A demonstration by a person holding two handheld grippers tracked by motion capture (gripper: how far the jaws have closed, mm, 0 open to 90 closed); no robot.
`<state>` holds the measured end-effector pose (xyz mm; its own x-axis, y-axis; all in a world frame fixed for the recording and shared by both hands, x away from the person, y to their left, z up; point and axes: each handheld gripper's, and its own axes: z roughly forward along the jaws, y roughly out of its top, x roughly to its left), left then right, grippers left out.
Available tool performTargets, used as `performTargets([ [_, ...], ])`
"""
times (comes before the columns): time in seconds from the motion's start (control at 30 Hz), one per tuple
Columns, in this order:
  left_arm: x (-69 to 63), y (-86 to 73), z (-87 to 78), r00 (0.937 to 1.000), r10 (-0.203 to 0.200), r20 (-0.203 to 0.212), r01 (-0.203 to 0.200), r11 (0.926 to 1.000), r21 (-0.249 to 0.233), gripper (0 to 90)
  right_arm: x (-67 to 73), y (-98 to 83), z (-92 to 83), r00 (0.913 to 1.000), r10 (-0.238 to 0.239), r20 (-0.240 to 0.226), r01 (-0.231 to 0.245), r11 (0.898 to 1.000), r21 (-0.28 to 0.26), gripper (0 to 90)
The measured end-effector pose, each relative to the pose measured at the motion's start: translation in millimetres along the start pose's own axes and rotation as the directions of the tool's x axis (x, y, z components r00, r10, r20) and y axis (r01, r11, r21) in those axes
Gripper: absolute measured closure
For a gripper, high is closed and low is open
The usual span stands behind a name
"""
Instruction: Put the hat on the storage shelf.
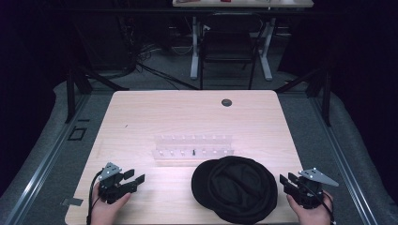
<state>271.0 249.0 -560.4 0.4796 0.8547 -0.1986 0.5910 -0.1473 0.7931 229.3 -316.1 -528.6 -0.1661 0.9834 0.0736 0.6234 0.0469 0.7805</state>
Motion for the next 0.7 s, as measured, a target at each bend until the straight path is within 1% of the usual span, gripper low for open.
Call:
performTargets([
  [0.07,-0.8,0.1,0.0,1.0000,0.002,0.006,-0.002,1.0000,0.000,46.0,1.5,3.2,-1.1,1.0000,-0.003,-0.007,0.003,1.000,0.008,61.5],
  [0.1,-1.6,0.1,0.3,1.0000,0.003,0.003,-0.003,1.0000,-0.005,46.0,2.6,5.0,-1.8,1.0000,-0.001,-0.006,0.001,1.000,0.011,61.2],
  [0.17,-2.6,0.3,0.2,0.9999,0.006,0.013,-0.006,1.0000,-0.004,46.0,4.5,8.8,-3.6,0.9998,0.008,-0.021,-0.007,1.000,0.028,60.5],
  [0.2,-3.1,0.4,0.2,0.9999,0.010,0.012,-0.010,0.9999,-0.007,46.0,5.6,10.2,-5.2,0.9998,0.001,-0.018,-0.001,0.999,0.037,60.5],
  [0.27,-3.8,0.6,-0.2,0.9998,0.011,0.016,-0.011,0.9999,-0.005,46.0,7.4,11.9,-7.7,0.9994,-0.015,-0.030,0.016,0.999,0.033,61.4],
  [0.3,-3.8,0.6,-0.2,0.9998,0.011,0.016,-0.011,0.9999,-0.005,46.0,7.4,11.9,-7.7,0.9994,-0.015,-0.030,0.016,0.999,0.033,61.4],
  [0.33,-4.3,0.4,-0.5,0.9998,0.013,0.017,-0.013,0.9999,-0.003,46.0,7.8,13.2,-9.7,0.9986,-0.005,-0.053,0.007,0.999,0.039,63.1],
  [0.37,-4.4,0.3,-0.6,0.9997,0.013,0.020,-0.013,0.9999,-0.005,46.0,7.9,13.9,-10.7,0.9974,0.016,-0.070,-0.012,0.999,0.048,63.5],
  [0.4,-4.7,0.3,-0.8,0.9997,0.014,0.021,-0.014,0.9999,-0.005,46.0,8.0,14.9,-11.4,0.9964,0.035,-0.078,-0.030,0.998,0.062,63.6],
  [0.43,-4.9,0.3,-1.1,0.9997,0.015,0.021,-0.015,0.9999,-0.003,46.0,8.0,15.4,-12.1,0.9954,0.044,-0.085,-0.038,0.997,0.069,63.8],
  [0.5,-5.0,0.2,-1.0,0.9997,0.015,0.020,-0.015,0.9999,-0.005,46.0,9.3,16.8,-13.5,0.9947,0.059,-0.085,-0.052,0.995,0.082,65.5],
  [0.53,-4.9,0.2,-1.1,0.9997,0.013,0.020,-0.013,0.9999,-0.003,46.0,9.9,17.7,-13.9,0.9924,0.080,-0.093,-0.070,0.992,0.104,65.8],
  [0.57,-4.7,0.1,-1.0,0.9997,0.013,0.022,-0.013,0.9999,0.000,46.0,9.9,17.7,-13.9,0.9924,0.080,-0.093,-0.070,0.992,0.104,65.8],
  [0.6,-4.7,0.0,-0.8,0.9997,0.013,0.023,-0.013,0.9999,0.003,46.0,12.2,18.9,-13.7,0.9870,0.114,-0.113,-0.098,0.986,0.137,65.7],
  [0.63,-4.7,0.0,-0.8,0.9997,0.013,0.023,-0.013,0.9999,0.003,45.9,12.2,18.9,-13.7,0.9870,0.114,-0.113,-0.098,0.986,0.137,65.7],
  [0.7,-5.1,0.1,-0.8,0.9996,0.015,0.024,-0.015,0.9999,0.000,46.0,17.2,19.4,-13.1,0.9888,0.108,-0.103,-0.091,0.984,0.156,65.2],
])
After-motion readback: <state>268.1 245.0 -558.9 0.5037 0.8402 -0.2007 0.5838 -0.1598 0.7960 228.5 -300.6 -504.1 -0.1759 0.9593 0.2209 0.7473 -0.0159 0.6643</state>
